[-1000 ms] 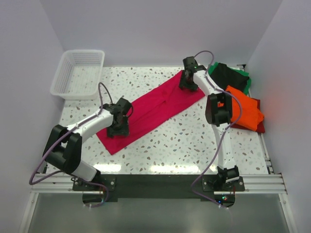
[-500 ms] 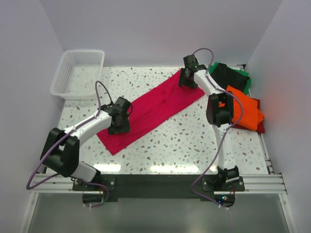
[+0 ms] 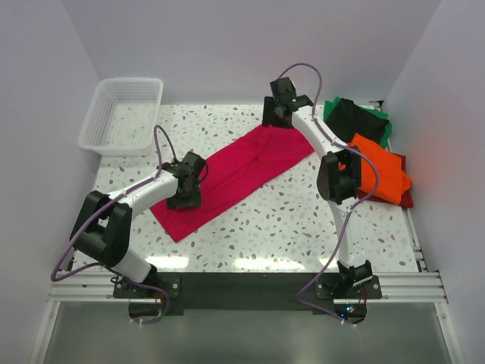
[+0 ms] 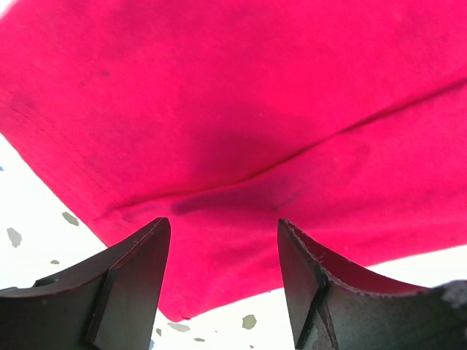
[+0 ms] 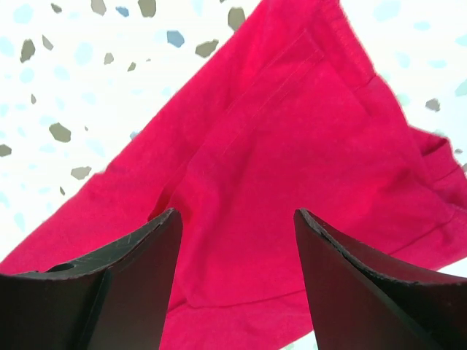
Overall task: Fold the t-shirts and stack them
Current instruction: Fold the tshirt
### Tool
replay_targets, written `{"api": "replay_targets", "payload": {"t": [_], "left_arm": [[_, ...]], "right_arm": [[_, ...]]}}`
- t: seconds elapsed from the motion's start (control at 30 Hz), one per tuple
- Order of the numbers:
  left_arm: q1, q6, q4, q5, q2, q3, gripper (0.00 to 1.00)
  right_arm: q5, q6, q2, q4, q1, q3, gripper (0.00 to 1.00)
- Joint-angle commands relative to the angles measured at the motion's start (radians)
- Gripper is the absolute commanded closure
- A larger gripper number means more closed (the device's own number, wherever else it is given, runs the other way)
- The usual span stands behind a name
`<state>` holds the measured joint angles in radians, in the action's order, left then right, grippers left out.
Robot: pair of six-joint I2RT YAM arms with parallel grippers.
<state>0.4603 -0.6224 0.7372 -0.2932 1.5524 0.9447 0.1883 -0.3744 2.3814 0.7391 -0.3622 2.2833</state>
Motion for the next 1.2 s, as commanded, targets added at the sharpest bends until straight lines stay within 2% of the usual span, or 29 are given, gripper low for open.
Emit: {"api": "replay_targets", "payload": {"t": [0.0,0.1,0.5,0.63,0.97,1.17], "left_arm": [[-0.066,0.041,-0.041,-0.04,-0.026,-0.012,0.34],[-0.116,0.073,-0.074,0.002,-0.035,-0.04,0.34],[-0.161,0.19,-0.137,0.166,0.0,-0.086,0.34],[-0.167,0.193,-0.099,0.196,0.02,-0.086,0.34],[-0.167,0.148,0.005,0.29,0.0,-0.095,0.34],[-0.157,0.154,0.047,0.437,-0.041,-0.11,0.33]], "right_arm": [[0.013,-0.037,-0.07,0.0,-0.009,-0.06,0.32],[0.026,-0.057,-0.064,-0.003,-0.024,-0.087,0.32],[0.082,-0.118,-0.002,0.046,-0.038,-0.067,0.33],[0.08,-0.13,0.094,0.101,-0.038,-0.002,0.32],[0.03,-0.098,0.205,0.14,-0.038,0.091,0.33],[-0.026,-0.057,0.249,0.128,-0.038,0.154,0.32]]}}
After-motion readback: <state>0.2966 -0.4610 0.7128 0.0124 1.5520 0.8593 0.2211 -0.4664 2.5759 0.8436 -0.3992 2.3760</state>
